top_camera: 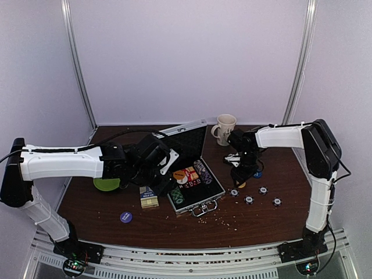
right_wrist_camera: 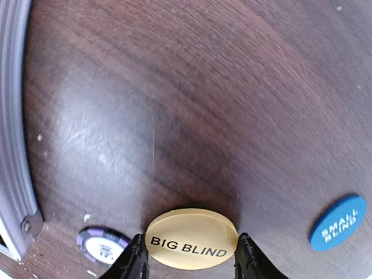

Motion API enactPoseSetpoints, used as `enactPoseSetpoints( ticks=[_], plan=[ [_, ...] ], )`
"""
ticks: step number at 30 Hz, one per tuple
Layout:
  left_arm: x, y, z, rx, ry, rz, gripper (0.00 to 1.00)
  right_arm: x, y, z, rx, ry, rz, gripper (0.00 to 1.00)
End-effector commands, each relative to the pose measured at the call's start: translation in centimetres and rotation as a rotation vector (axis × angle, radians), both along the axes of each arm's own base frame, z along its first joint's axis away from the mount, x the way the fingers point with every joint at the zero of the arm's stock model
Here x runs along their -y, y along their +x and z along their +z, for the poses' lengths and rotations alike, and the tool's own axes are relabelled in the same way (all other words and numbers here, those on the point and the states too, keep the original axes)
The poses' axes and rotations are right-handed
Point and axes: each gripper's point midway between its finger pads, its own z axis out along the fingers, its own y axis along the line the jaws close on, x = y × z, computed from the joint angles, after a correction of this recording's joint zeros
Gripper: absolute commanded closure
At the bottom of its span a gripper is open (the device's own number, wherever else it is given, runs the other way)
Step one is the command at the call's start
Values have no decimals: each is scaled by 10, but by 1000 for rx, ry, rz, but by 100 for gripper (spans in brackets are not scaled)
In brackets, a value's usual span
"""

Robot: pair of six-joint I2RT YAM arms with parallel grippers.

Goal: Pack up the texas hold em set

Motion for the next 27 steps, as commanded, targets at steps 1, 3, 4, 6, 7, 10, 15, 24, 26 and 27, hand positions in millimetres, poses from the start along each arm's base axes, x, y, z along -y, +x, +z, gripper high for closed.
enactPoseSetpoints(
  ticks=[1, 3, 4, 6, 7, 10, 15, 24, 26, 27],
  plan=[
    [3, 6, 2, 30, -24, 15, 40, -1, 5, 36, 102, 22, 13, 61],
    [-1, 8, -1, 25, -24, 34, 39, -3, 5, 52, 150, 32, 27, 61],
    [-3, 9, -2, 24, -25, 45, 39, -4, 5, 59, 172, 39, 34, 61],
    [-11, 14, -3, 27, -32, 89, 38, -10, 2, 74, 214, 57, 65, 61],
    [-16, 16, -5, 26, -31, 113, 38, -15, 0, 82, 232, 74, 83, 61],
    [-33, 25, -6, 32, -39, 204, 37, -38, -13, 96, 252, 120, 163, 61],
    [-72, 36, -3, 48, -85, 400, 37, -82, -32, 95, 239, 128, 293, 60],
    [-118, 27, -2, 46, -215, 551, 36, -164, -14, 96, 255, 153, 390, 61],
    [-123, 24, -3, 46, -219, 559, 36, -179, -5, 94, 254, 161, 391, 61],
    [-125, 23, -3, 46, -221, 563, 36, -186, -2, 92, 252, 162, 393, 61]
  ],
)
